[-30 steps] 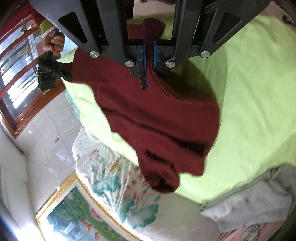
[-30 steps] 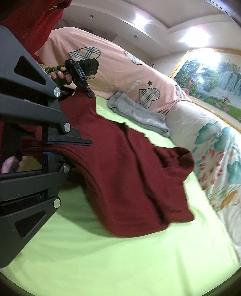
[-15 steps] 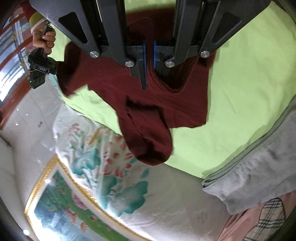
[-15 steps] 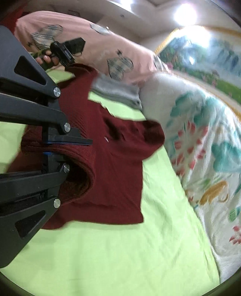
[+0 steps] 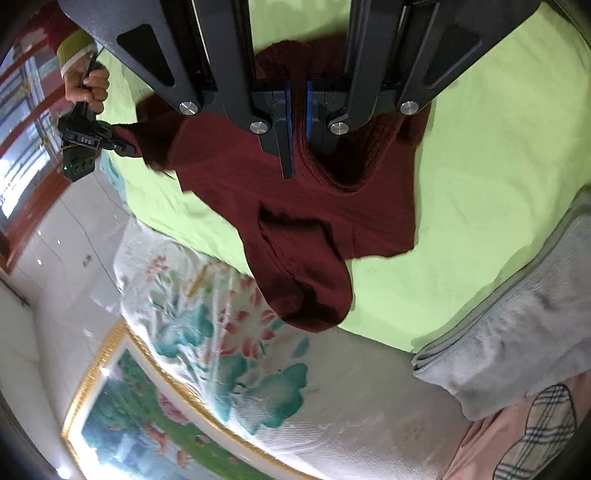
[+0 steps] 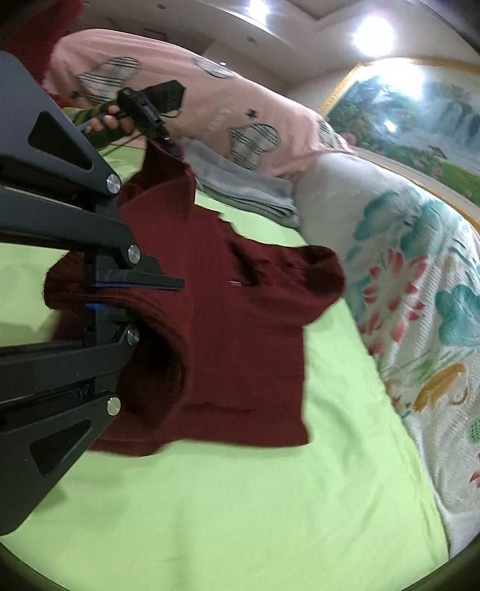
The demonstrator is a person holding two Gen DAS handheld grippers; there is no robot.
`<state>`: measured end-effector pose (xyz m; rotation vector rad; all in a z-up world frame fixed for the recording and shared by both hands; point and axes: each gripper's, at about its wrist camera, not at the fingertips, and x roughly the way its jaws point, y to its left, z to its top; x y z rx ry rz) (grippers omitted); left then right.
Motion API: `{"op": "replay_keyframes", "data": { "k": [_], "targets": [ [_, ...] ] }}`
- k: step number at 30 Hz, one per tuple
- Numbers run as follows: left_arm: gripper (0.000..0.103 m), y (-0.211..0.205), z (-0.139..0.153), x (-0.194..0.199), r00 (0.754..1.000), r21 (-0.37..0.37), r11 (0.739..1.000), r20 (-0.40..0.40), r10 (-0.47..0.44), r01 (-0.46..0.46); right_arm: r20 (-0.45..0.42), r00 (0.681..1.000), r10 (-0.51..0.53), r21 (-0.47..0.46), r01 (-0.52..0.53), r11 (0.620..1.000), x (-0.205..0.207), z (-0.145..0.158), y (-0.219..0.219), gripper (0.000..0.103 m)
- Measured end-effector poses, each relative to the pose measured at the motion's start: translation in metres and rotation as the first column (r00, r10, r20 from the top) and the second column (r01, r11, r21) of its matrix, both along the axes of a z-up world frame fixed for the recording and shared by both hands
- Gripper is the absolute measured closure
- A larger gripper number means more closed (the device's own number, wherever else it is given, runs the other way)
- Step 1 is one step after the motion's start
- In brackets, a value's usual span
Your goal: Fold large clothes
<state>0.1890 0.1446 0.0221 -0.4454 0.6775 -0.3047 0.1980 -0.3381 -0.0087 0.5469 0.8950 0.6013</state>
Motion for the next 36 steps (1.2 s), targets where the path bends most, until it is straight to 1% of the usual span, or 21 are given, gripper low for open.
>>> {"op": "replay_keyframes", "data": {
  "k": [3,7,9,10,11,13,14,15,17,18,19,21,23,26,28,31,32,33,36],
  "targets": [
    [0.1,0.005,-0.002,-0.035,0.999,0.005,0.999,-0.025,-0.033,0.034,-0.054,0.997,0.048,-0.007,-0.049,0.999,-0.038,-0.009,-0.01,0.098],
    [0.1,0.007,-0.019,-0.076,0.991,0.008,0.997,-0.11,-0.082,0.083,-0.164,0.98,0.114,-0.029,-0.12,0.992,-0.077,-0.028,-0.01,0.097],
    [0.099,0.004,-0.031,-0.092,0.983,0.038,0.993,-0.151,-0.105,0.112,-0.204,0.969,0.141,-0.046,-0.154,0.987,-0.088,-0.034,-0.005,0.094],
    [0.099,0.003,-0.037,-0.099,0.976,0.055,0.99,-0.183,-0.114,0.126,-0.217,0.966,0.139,-0.063,-0.156,0.986,-0.091,-0.036,-0.004,0.092],
    [0.099,0.003,-0.041,-0.104,0.971,0.056,0.989,-0.204,-0.125,0.139,-0.233,0.964,0.131,-0.087,-0.155,0.984,-0.093,-0.037,-0.006,0.088],
    [0.098,0.008,-0.041,-0.114,0.966,0.066,0.986,-0.221,-0.136,0.154,-0.235,0.968,0.092,-0.136,-0.126,0.983,-0.092,-0.031,-0.015,0.065],
    [0.098,0.012,-0.039,-0.117,0.966,0.082,0.985,-0.222,-0.131,0.152,-0.226,0.972,0.061,-0.16,-0.099,0.982,-0.091,-0.025,-0.023,0.06],
    [0.098,0.016,-0.035,-0.119,0.968,0.094,0.984,-0.218,-0.127,0.15,-0.206,0.978,0.035,-0.173,-0.071,0.982,-0.088,-0.018,-0.031,0.058],
    [0.088,0.027,-0.026,-0.117,0.971,0.107,0.984,-0.205,-0.119,0.143,-0.165,0.986,0.011,-0.168,-0.039,0.985,-0.076,-0.005,-0.04,0.058],
    [0.088,0.032,-0.02,-0.114,0.974,0.117,0.983,-0.196,-0.114,0.139,-0.154,0.988,0.01,-0.166,-0.036,0.985,-0.071,-0.002,-0.04,0.058],
    [0.085,0.034,-0.015,-0.108,0.976,0.133,0.982,-0.189,-0.11,0.136,-0.141,0.99,0.014,-0.165,-0.037,0.986,-0.062,0.002,-0.037,0.058],
    [0.084,0.037,-0.004,-0.089,0.981,0.157,0.979,-0.161,-0.105,0.131,-0.104,0.994,0.041,-0.159,-0.057,0.986,-0.037,0.01,-0.023,0.058],
    [0.074,0.036,0.006,-0.059,0.986,0.15,0.981,-0.13,-0.104,0.123,-0.07,0.995,0.076,-0.148,-0.086,0.985,-0.013,0.015,-0.005,0.058],
    [0.07,0.027,0.012,-0.005,0.99,0.125,0.986,-0.101,-0.098,0.11,-0.027,0.993,0.117,-0.159,-0.12,0.98,0.034,0.02,0.031,0.058],
    [0.067,0.018,0.008,0.038,0.989,0.102,0.99,-0.117,-0.089,0.101,-0.018,0.991,0.133,-0.142,-0.134,0.981,0.074,0.023,0.054,0.058],
    [0.067,0.006,-0.004,0.105,0.983,0.049,0.994,-0.166,-0.084,0.093,0.004,0.991,0.137,-0.192,-0.134,0.972,0.118,0.028,0.084,0.058],
    [0.066,0.003,-0.008,0.12,0.981,0.044,0.995,-0.177,-0.078,0.087,0.025,0.989,0.146,-0.216,-0.137,0.967,0.137,0.031,0.096,0.058],
    [0.066,0.0,-0.013,0.145,0.979,0.049,0.996,-0.196,-0.062,0.072,0.042,0.988,0.15,-0.227,-0.137,0.964,0.156,0.032,0.106,0.057],
    [0.064,-0.005,-0.018,0.189,0.98,0.079,0.996,-0.197,-0.023,0.039,0.071,0.989,0.129,-0.247,-0.108,0.963,0.201,0.032,0.122,0.056]
  ]
}}
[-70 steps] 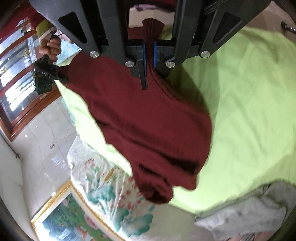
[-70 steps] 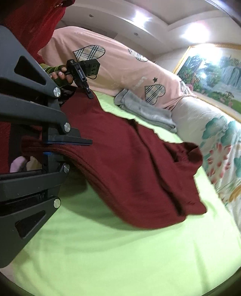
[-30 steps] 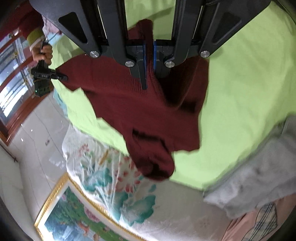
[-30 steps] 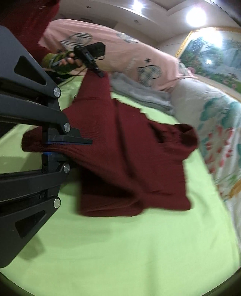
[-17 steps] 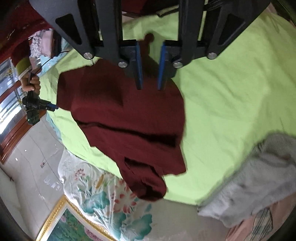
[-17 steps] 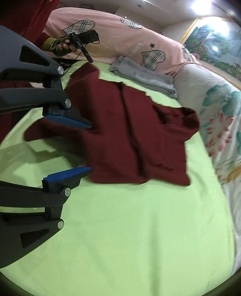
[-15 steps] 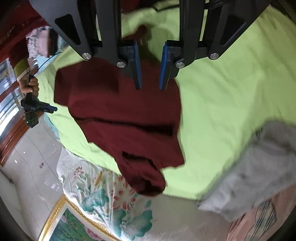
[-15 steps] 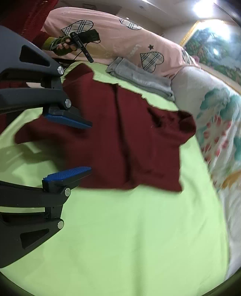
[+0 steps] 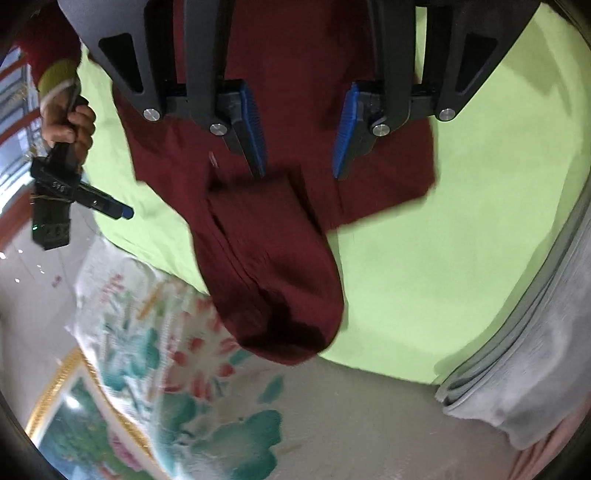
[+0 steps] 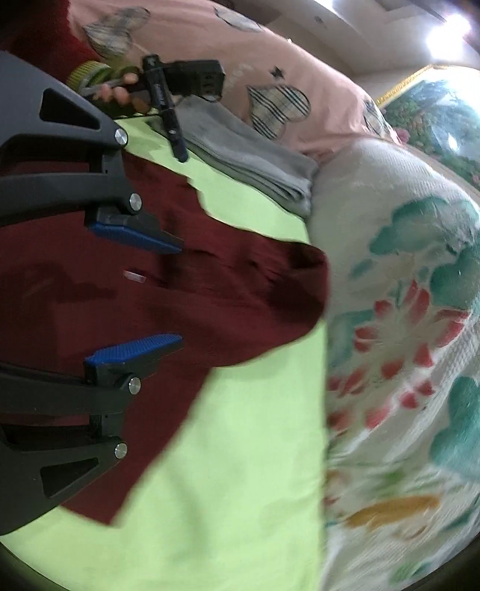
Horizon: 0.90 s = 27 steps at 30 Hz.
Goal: Fold large clothes
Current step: 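Open the right tool and grasp the hood with the left tool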
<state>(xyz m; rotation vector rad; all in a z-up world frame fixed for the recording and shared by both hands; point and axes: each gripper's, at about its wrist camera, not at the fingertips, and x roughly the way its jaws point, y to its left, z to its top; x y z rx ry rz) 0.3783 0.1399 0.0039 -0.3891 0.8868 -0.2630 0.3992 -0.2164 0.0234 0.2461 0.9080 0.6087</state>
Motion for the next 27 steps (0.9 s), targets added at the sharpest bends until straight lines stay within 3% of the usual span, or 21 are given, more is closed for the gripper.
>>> {"op": "replay_keyframes", "data": {
  "k": [4,7,14,15,16,17,18,19,22,27],
  "targets": [
    [0.054,0.005,-0.006,0.066,0.999,-0.038,0.998,-0.012,0.051,-0.051,0.017,1.0,-0.001,0.002,0.001,1.0,0.063,-0.009,0.024,0.049],
    [0.044,0.004,-0.012,0.113,0.997,-0.024,0.997,-0.023,0.071,-0.072,0.026,0.999,0.021,-0.04,-0.02,0.999,0.093,-0.015,0.044,0.045],
    [0.044,0.005,-0.031,0.197,0.994,-0.017,0.995,-0.052,0.099,-0.099,0.027,0.999,0.02,-0.144,-0.016,0.989,0.153,-0.035,0.071,0.045],
    [0.047,0.002,-0.034,0.204,0.994,-0.011,0.996,-0.052,0.093,-0.093,0.033,0.999,0.006,-0.157,-0.001,0.988,0.16,-0.037,0.071,0.048],
    [0.059,-0.003,-0.036,0.211,0.995,0.008,0.996,-0.048,0.085,-0.085,0.037,0.999,-0.002,-0.156,0.007,0.988,0.163,-0.037,0.071,0.064],
    [0.094,-0.008,-0.037,0.215,0.997,0.019,0.998,-0.039,0.063,-0.063,0.032,0.999,-0.011,-0.15,0.016,0.989,0.166,-0.038,0.069,0.074],
    [0.101,-0.013,-0.036,0.218,0.998,0.04,0.998,-0.033,0.047,-0.045,0.014,1.0,-0.025,-0.134,0.026,0.991,0.168,-0.038,0.066,0.092],
    [0.1,-0.017,-0.034,0.218,0.999,0.062,0.997,-0.015,0.049,-0.048,0.011,0.999,-0.043,-0.122,0.044,0.992,0.168,-0.035,0.061,0.098],
    [0.101,-0.027,-0.015,0.203,0.997,0.11,0.993,0.065,0.028,-0.035,0.052,0.997,-0.052,-0.104,0.057,0.993,0.155,-0.021,0.049,0.103],
    [0.101,-0.044,0.027,0.147,0.981,0.172,0.985,0.193,-0.032,-0.002,0.107,0.993,-0.054,-0.055,0.06,0.997,0.108,0.011,0.022,0.103]
  ]
}}
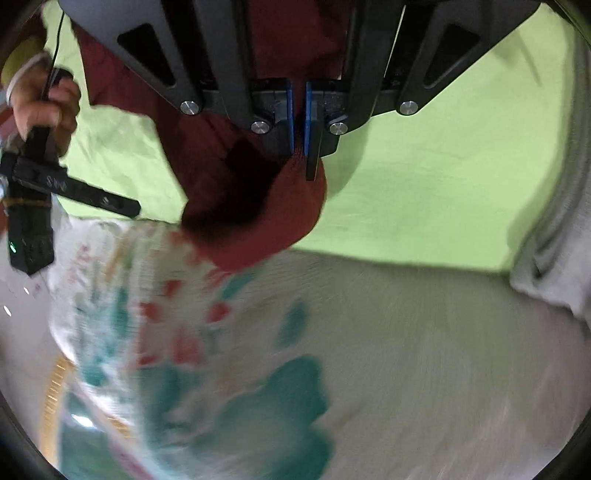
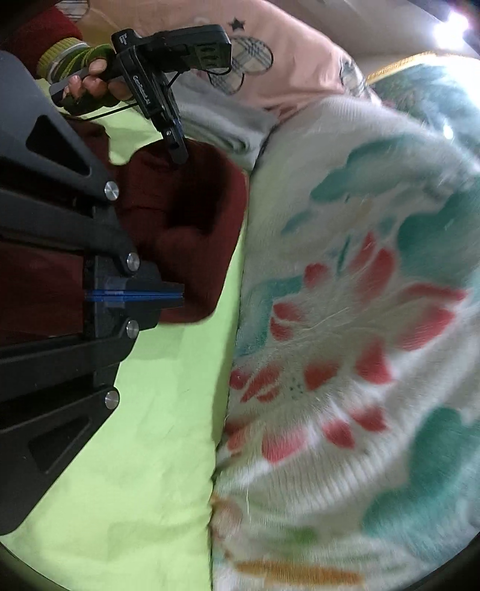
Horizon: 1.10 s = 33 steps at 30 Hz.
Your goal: Fold large clothes
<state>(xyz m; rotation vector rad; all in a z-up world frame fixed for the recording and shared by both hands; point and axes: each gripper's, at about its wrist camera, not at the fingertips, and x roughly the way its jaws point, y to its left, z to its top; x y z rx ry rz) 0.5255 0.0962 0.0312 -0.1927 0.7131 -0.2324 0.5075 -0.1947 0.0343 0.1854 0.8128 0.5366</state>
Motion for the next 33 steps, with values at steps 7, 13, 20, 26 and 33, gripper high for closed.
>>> {"op": "replay_keyframes", "data": {
  "k": [7,13,20,26,33],
  "targets": [
    [0.101,-0.025,0.013,-0.057,0.997,0.076,0.994,0.032,-0.076,0.073,-0.087,0.996,0.005,0.06,0.001,0.998,-0.011,0.001,-0.007,0.085],
    [0.101,-0.029,0.002,-0.064,0.996,0.06,0.995,0.007,-0.084,0.083,-0.264,0.964,-0.002,0.259,0.073,0.963,0.012,-0.028,-0.008,0.035],
    [0.101,-0.033,-0.003,-0.073,0.994,0.05,0.993,0.019,-0.107,0.106,-0.41,0.912,-0.007,0.234,0.113,0.966,0.041,-0.067,0.03,0.055],
    [0.101,-0.031,0.002,-0.079,0.993,0.056,0.992,0.029,-0.111,0.109,-0.359,0.932,-0.04,0.306,0.158,0.939,0.023,-0.064,0.015,0.099],
    [0.101,-0.03,0.019,-0.139,0.984,0.083,0.983,0.067,-0.168,0.162,-0.223,0.975,0.011,0.396,0.08,0.915,-0.088,-0.001,-0.037,0.099]
  ]
}}
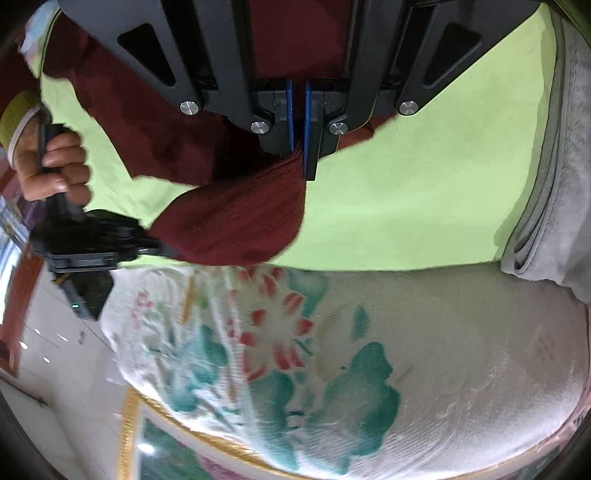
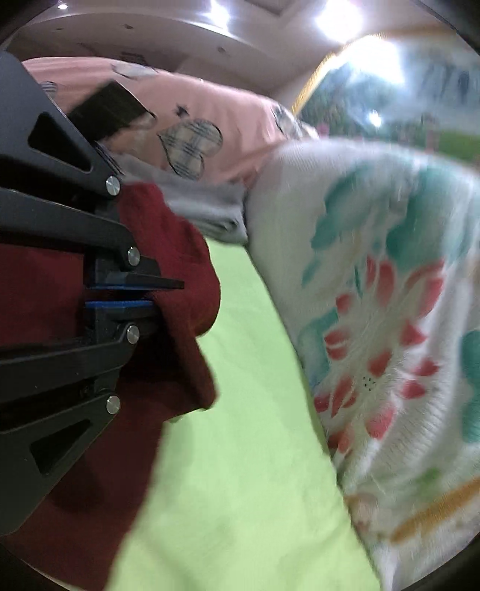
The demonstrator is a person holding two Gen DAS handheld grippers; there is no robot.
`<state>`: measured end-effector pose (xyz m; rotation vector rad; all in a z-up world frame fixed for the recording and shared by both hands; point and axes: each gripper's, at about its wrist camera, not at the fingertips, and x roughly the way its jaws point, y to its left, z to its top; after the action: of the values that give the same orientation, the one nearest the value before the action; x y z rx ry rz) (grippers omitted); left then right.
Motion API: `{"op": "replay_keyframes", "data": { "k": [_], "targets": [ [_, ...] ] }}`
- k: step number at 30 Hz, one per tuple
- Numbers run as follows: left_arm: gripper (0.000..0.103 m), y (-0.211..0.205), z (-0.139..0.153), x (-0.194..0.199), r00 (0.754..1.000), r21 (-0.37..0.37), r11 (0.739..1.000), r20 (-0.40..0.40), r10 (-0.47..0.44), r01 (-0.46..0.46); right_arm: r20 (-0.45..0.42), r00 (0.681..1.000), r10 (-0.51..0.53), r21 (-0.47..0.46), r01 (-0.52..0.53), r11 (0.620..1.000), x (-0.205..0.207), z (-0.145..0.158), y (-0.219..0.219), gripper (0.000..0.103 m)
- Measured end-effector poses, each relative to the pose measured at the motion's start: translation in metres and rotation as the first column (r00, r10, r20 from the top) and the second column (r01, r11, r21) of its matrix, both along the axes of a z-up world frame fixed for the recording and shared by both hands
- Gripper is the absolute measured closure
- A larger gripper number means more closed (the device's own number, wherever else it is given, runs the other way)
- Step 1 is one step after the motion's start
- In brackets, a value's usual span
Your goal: Fold large clothes
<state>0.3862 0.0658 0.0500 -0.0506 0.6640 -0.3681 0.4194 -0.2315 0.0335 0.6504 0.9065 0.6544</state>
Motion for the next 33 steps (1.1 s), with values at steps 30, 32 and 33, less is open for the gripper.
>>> {"op": "replay_keyframes", "data": {
  "k": [30,32,33],
  "targets": [
    [0.044,0.022,-0.08,-0.077,0.939,-0.269,0.961,-0.342,-0.035,-0.062,-0.164,0.982,-0.09,-0.221,0.053,0.974,-0.125,-0.084,-0.017,0.041],
    [0.07,0.009,-0.092,-0.067,0.924,-0.266,0.963,-0.378,-0.055,-0.051,-0.192,0.98,-0.056,-0.218,0.013,0.976,-0.119,-0.095,-0.009,0.064],
    [0.092,0.003,-0.096,-0.064,0.923,-0.256,0.966,-0.381,-0.06,-0.043,-0.208,0.977,-0.04,-0.232,-0.009,0.973,-0.116,-0.1,-0.006,0.101]
  ]
}}
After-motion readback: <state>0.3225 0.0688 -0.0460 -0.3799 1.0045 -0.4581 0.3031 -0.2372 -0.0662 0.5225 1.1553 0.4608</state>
